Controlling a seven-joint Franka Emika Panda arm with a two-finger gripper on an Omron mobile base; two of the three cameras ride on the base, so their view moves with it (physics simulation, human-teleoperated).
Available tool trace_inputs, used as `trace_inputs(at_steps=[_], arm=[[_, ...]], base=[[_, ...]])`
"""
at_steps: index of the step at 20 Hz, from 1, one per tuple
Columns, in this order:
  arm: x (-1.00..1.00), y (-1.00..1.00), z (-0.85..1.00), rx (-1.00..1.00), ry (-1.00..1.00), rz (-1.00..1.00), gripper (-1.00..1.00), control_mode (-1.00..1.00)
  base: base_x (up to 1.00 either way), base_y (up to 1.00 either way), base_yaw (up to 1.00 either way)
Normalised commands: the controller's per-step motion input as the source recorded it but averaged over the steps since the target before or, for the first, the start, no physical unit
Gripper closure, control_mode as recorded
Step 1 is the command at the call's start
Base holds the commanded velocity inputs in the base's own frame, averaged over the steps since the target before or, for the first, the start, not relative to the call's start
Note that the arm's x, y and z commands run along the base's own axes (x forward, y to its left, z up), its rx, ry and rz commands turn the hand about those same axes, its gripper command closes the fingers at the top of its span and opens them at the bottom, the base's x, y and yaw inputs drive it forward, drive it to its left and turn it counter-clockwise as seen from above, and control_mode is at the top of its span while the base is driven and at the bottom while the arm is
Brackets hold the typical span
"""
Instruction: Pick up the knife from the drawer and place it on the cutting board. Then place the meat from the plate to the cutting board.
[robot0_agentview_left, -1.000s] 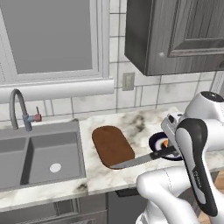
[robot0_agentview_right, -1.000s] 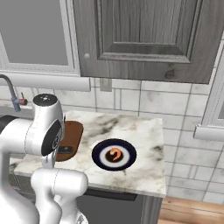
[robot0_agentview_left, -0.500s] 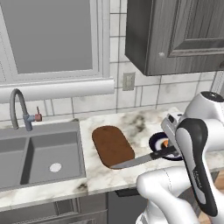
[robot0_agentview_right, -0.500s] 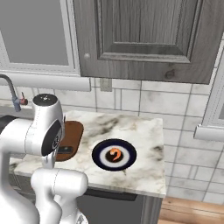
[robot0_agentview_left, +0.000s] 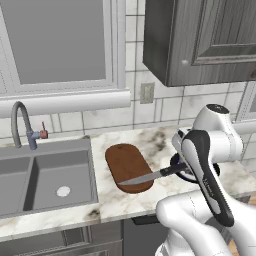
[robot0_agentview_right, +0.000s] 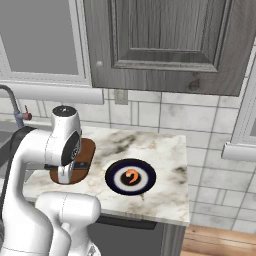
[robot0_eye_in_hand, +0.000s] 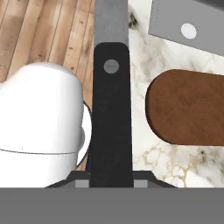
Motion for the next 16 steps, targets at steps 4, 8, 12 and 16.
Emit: trace_inputs(at_steps=[4,8,12,16], arm=[[0.74,0.31,-0.01,0.0,0.06,0.0,1.0,-1.0],[0.65,0.52,-0.23,-0.05,0.1,0.0,1.0,-1.0],[0.55,0.53,-0.29,-0.07,0.09,0.0,1.0,-1.0],[0.54,0.28,-0.25,-0.01,0.04,0.0,1.0,-1.0]], base=[[0.0,0.0,0.0],[0.0,0.0,0.0],[0.0,0.0,0.0],[0.0,0.0,0.0]])
